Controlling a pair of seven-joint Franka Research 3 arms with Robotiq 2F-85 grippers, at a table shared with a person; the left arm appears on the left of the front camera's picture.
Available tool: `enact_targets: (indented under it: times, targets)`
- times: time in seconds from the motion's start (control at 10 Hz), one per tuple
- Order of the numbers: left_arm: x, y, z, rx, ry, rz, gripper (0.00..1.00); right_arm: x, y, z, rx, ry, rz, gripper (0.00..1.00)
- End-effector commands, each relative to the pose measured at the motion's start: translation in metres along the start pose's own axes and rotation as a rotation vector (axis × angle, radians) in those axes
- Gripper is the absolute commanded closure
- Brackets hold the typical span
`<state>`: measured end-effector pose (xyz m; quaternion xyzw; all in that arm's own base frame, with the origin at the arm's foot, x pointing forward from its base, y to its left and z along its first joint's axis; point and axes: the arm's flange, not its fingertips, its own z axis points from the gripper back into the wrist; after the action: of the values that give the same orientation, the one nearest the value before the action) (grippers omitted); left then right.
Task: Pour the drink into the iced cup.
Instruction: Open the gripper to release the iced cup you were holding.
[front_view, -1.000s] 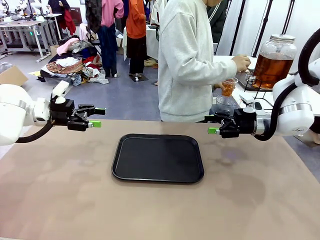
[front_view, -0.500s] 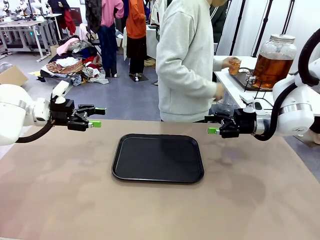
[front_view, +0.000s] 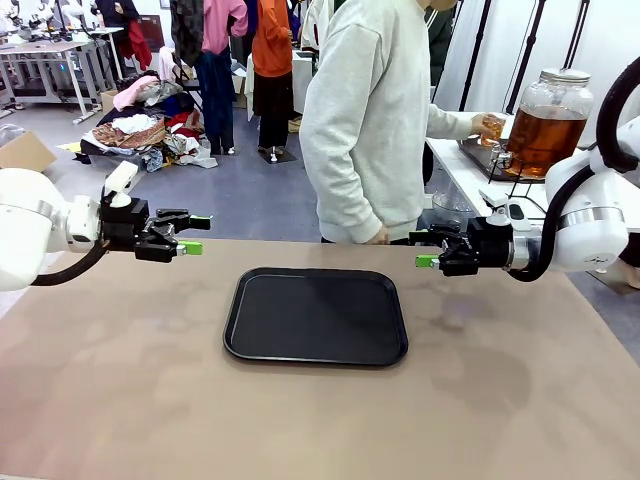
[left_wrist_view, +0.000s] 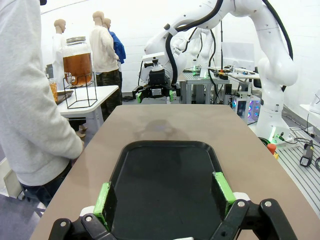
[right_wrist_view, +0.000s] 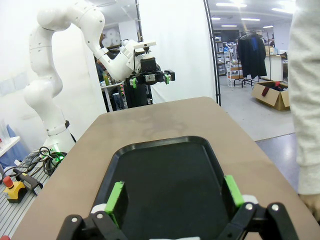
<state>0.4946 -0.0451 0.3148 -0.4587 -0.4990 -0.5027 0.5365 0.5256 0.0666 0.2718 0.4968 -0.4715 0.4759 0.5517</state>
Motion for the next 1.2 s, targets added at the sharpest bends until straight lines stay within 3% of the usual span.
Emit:
enact_targets:
  times: [0.0,1.1]
  targets:
    - [0.0008,0.0,-0.0003,0.0,-0.001,-0.002,0.0,0.0019,-0.0005,0.0004,0.003,-0.005,0.003,0.0]
    - [0.0008,0.0,-0.0003,0.0,-0.001,-0.002,0.0,0.0019,-0.0005,0.0004,0.003,-0.005,0.003,0.0]
